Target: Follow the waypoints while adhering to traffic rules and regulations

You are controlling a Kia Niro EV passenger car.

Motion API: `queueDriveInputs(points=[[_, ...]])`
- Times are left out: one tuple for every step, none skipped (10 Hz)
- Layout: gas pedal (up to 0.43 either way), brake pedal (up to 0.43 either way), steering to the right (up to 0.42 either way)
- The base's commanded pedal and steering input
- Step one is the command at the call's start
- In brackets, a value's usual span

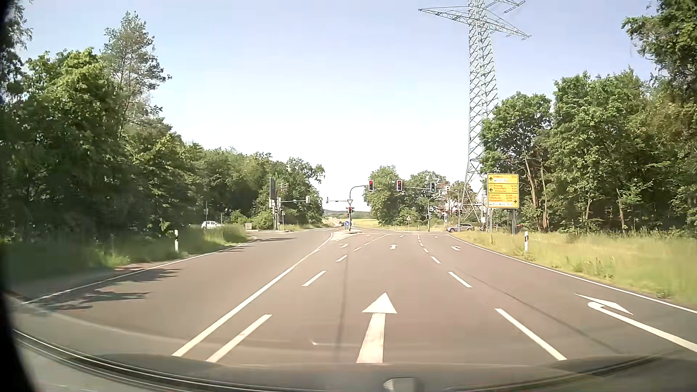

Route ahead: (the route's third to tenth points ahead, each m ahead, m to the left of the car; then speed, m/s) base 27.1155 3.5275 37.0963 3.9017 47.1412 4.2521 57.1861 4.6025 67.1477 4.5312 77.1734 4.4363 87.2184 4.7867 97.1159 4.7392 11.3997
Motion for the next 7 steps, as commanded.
queueDriveInputs(points=[[0.0,0.256,0.021],[0.0,0.256,0.021],[0.0,0.256,0.021],[0.0,0.256,0.02],[0.0,0.262,0.02],[0.0,0.256,0.02],[0.0,0.256,0.02]])
